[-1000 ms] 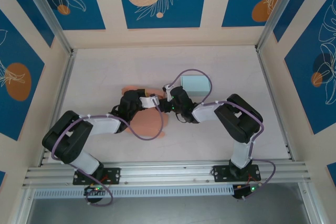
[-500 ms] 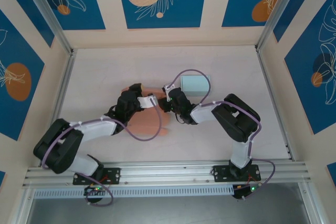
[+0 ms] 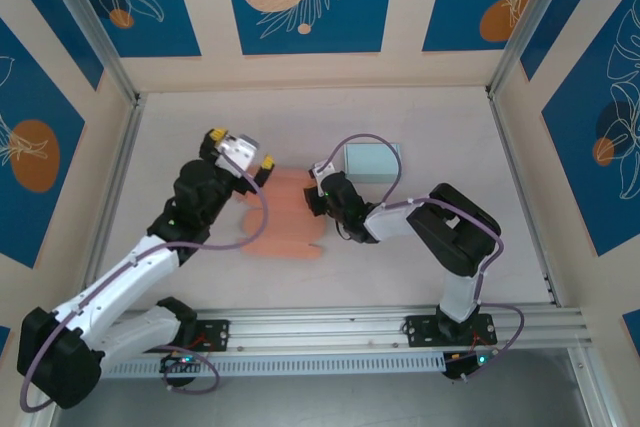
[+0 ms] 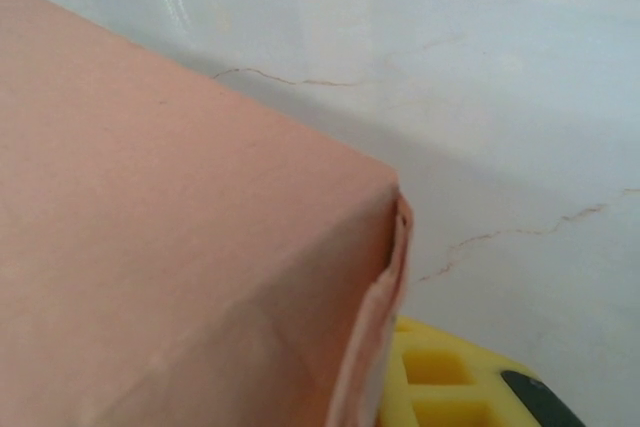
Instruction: Fold the paper box
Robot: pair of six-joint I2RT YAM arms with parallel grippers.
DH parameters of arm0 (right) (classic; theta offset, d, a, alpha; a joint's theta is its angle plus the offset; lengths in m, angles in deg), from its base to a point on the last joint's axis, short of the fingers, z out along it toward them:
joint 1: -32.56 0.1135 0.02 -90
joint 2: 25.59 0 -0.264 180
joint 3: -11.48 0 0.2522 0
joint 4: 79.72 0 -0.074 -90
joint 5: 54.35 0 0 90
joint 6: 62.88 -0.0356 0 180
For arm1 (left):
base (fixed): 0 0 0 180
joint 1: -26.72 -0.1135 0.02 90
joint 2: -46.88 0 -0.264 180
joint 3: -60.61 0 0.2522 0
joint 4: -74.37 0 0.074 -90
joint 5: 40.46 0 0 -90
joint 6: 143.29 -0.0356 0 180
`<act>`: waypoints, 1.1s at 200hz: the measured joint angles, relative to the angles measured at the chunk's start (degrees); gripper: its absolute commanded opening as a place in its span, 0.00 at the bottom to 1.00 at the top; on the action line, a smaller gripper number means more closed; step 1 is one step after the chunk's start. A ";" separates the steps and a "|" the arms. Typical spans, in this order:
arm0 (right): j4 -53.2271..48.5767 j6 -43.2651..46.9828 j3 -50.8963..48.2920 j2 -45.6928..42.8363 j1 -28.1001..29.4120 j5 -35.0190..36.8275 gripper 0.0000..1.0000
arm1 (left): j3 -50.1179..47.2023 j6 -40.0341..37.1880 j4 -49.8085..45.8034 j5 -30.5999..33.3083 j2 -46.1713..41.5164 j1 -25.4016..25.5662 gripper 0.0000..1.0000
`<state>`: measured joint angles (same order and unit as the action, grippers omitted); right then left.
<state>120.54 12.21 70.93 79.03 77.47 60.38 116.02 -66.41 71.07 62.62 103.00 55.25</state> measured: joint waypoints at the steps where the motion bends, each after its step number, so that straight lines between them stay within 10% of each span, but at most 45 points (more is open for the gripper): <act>1: 0.07 0.02 -0.02 0.00 0.00 0.00 0.16 | 0.11 0.50 -0.20 -0.02 0.00 -0.15 1.00; 75: 3.37 0.46 -3.98 -1.01 0.07 0.00 0.11 | 1.38 27.78 -11.98 -14.69 3.50 -12.13 0.84; 220: 6.45 0.63 -5.70 -2.84 0.52 0.61 0.07 | -2.78 34.93 -9.42 -20.39 13.99 -12.35 0.35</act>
<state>126.99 12.84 65.23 76.19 77.99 61.00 113.24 -31.49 61.65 42.23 116.99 42.90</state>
